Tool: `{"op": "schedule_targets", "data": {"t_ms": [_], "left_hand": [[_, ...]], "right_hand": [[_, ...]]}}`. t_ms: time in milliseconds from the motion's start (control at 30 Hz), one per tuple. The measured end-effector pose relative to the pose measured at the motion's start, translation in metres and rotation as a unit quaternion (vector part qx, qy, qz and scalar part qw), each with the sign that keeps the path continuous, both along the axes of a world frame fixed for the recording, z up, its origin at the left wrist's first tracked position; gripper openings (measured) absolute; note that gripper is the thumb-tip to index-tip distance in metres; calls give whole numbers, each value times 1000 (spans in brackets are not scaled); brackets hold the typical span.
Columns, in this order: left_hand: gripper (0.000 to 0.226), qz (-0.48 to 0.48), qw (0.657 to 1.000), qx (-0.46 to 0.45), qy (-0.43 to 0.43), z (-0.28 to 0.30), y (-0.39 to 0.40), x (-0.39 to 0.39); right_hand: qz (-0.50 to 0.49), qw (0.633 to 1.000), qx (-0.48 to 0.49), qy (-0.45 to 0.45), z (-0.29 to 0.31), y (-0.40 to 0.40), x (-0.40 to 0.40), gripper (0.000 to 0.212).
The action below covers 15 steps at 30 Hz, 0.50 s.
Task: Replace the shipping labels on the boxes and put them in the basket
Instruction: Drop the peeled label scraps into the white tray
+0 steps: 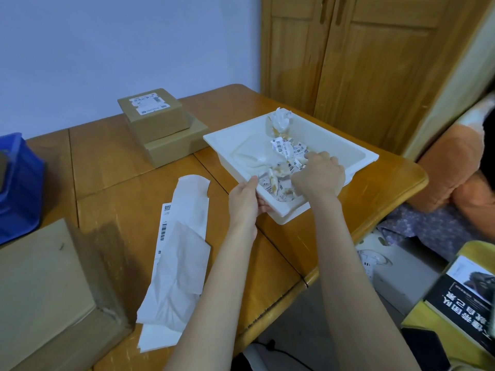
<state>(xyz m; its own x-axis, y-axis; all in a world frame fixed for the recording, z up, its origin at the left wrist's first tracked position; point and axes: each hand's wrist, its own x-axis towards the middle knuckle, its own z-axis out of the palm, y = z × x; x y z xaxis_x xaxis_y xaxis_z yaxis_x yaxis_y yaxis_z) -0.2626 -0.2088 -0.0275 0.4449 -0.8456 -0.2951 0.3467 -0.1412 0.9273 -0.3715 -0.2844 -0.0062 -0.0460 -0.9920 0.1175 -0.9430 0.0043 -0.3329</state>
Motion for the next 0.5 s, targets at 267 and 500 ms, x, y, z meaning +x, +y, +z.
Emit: {"op": "schedule_targets", "data": {"t_ms": [267,500], "left_hand": [[39,-96,990,52,-87,16,13,9],[12,2,893,74,-444,50,41,78]], "right_hand": [[49,908,-190,-370,19,28,14,28],[191,872,-67,-446,49,85,75,14]]}}
